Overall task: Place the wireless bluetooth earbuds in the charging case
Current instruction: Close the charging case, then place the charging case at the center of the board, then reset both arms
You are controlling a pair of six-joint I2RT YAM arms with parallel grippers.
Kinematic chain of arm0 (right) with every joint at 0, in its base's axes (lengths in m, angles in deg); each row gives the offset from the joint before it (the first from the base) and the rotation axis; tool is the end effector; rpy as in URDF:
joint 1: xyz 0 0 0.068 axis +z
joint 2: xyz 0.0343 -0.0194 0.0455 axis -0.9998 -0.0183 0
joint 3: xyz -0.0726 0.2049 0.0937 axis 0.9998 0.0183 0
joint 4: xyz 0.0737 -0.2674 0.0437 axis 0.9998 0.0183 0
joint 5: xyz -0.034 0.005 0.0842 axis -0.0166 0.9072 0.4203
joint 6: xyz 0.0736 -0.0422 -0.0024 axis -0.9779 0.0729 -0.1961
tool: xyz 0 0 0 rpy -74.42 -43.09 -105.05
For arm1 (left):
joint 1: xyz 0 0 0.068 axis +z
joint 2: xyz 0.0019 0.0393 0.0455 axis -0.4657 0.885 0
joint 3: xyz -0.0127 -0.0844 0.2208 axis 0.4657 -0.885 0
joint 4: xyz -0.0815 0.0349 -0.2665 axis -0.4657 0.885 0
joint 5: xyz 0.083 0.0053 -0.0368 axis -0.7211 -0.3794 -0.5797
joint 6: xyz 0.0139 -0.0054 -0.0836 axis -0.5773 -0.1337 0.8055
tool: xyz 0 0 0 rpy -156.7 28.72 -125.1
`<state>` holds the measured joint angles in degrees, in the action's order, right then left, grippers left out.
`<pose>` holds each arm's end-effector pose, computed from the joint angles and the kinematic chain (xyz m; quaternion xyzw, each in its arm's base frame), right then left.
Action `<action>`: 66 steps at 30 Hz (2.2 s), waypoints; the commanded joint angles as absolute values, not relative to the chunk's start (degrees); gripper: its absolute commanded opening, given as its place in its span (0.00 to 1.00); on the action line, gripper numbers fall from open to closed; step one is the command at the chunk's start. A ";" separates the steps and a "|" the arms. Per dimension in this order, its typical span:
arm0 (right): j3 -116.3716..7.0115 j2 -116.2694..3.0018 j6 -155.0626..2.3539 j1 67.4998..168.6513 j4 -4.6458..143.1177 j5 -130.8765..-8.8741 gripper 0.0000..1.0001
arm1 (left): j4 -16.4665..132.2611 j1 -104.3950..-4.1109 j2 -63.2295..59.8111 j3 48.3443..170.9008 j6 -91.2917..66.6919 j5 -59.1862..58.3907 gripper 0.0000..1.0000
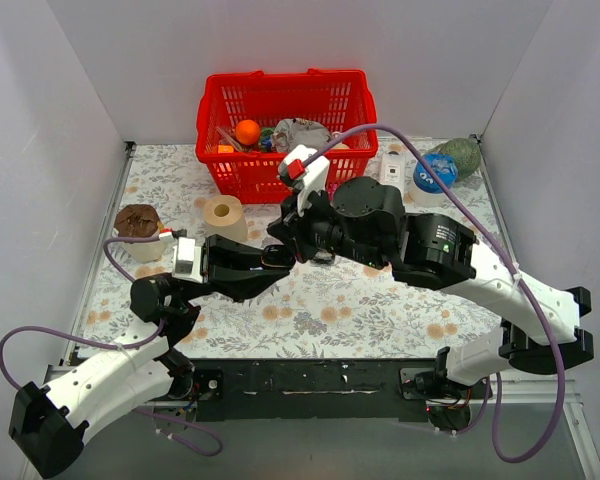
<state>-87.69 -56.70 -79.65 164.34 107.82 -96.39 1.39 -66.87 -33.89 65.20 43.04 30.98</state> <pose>0.1078 0.3177 0.4838 -0.3254 0.7000 0.3295 0.5437 0.1428 -0.1775 0.3454 0.2121 0.4379 -0.7707 0.4116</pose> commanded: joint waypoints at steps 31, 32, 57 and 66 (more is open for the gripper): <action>-38.55 -27.50 -94.32 164.27 93.87 -117.86 0.02 | 35.21 -66.78 -0.93 63.72 63.92 -0.57 0.00; -37.76 -27.32 -95.02 164.18 93.87 -117.60 0.02 | 35.30 -66.78 1.44 64.17 63.75 -1.10 0.00; -28.89 -22.84 -98.28 164.18 92.03 -115.04 0.26 | 77.73 -66.95 -24.53 69.19 73.08 -30.35 0.98; -24.40 -21.87 -97.31 164.18 88.50 -117.06 0.38 | 85.48 -66.78 -41.42 66.98 72.19 -31.07 0.98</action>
